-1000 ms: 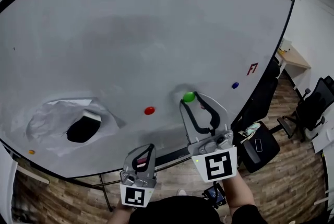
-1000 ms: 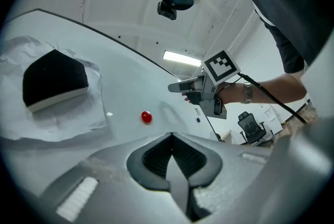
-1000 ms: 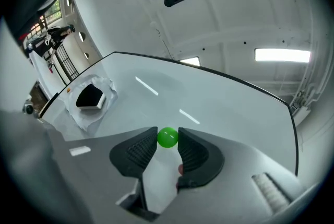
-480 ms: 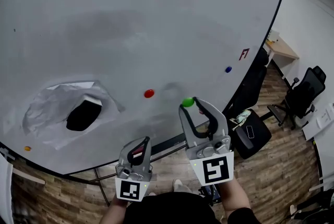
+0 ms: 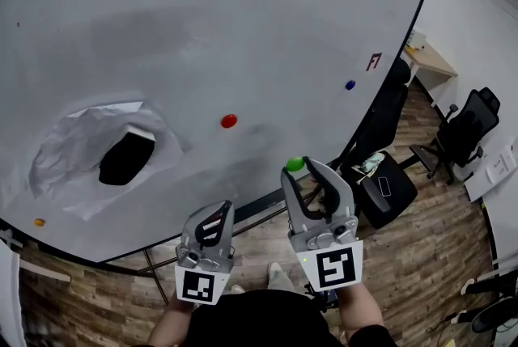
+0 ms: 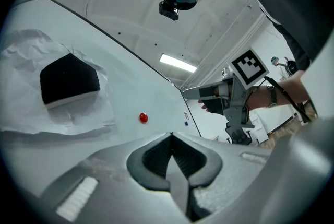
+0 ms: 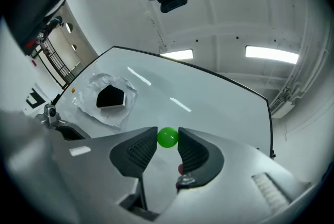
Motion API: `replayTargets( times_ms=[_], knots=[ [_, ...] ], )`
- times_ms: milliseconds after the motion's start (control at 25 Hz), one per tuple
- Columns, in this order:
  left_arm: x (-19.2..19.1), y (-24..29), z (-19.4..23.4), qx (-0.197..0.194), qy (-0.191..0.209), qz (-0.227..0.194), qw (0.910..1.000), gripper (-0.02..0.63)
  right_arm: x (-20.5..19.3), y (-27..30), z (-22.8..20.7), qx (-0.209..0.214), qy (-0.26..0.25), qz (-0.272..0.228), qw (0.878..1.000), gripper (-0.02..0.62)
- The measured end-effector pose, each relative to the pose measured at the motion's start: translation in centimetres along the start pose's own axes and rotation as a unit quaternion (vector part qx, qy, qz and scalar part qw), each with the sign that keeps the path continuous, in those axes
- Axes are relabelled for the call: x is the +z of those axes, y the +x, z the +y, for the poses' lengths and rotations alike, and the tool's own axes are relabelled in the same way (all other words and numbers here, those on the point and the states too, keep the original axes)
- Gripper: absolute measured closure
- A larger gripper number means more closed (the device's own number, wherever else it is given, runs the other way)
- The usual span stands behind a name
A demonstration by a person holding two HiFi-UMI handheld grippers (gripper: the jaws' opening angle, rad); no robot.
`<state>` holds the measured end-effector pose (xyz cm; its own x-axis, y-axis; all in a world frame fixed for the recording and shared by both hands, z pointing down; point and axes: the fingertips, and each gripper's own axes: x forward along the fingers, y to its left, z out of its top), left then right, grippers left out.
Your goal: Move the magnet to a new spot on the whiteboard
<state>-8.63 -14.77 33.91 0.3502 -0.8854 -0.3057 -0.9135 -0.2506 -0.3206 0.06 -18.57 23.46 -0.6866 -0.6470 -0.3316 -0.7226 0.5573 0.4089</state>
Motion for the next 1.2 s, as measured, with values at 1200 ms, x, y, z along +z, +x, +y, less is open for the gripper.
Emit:
replayTargets(
  times_ms=[1200],
  knots=[
    [-1.1,-1.1,0.3,0.011,-0.020,0.016,0.9996,0.606,-7.1,-3.7,4.2,0.002,0.070,0.059,0.996,0.467]
  ],
)
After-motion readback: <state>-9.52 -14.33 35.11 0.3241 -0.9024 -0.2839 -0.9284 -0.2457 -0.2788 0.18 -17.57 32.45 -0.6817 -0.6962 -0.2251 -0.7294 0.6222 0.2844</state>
